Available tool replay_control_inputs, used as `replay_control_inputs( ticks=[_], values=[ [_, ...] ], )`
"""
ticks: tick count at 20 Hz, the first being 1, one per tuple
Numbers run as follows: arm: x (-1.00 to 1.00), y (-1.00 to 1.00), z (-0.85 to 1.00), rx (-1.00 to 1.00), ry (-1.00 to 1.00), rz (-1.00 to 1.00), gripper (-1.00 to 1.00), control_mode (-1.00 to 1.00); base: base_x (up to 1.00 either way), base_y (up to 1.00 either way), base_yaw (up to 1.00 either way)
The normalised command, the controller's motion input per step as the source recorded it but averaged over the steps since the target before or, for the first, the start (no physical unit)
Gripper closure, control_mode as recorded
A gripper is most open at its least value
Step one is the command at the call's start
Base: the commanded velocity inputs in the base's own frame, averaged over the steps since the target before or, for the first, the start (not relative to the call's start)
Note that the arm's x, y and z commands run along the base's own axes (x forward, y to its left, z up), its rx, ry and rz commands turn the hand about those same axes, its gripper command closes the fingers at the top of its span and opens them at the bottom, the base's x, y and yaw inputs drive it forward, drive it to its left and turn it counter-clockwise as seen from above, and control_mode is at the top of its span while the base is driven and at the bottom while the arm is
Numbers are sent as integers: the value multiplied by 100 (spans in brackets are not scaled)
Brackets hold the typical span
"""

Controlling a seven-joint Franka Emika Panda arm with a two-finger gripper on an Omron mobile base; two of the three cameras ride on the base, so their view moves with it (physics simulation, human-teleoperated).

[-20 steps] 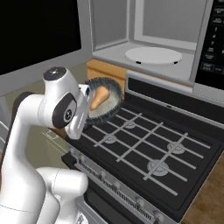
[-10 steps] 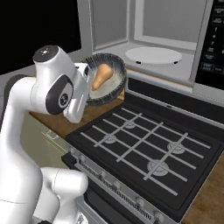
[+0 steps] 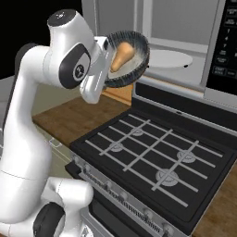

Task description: Pick the squash from the sink and place it in the bowl. Then pick the bowl and place it in the microwave. Then close the microwave door and press the start button.

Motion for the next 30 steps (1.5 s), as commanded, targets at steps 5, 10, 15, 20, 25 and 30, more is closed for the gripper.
replay_control_inputs(
  ticks=[5,10,15,20,25,30],
  values=[
    [68,-40,46,2,-8,0,100,-100,0,0,0],
    [96,-33,16,4,1,0,100,-100,0,0,0],
    [96,-28,0,5,0,0,100,-100,0,0,0],
    [78,-36,0,4,0,0,100,-100,0,0,0],
    [71,-29,0,3,0,1,100,-100,0,0,0],
    [68,-17,-20,8,-3,2,100,-100,0,0,0]
  ],
)
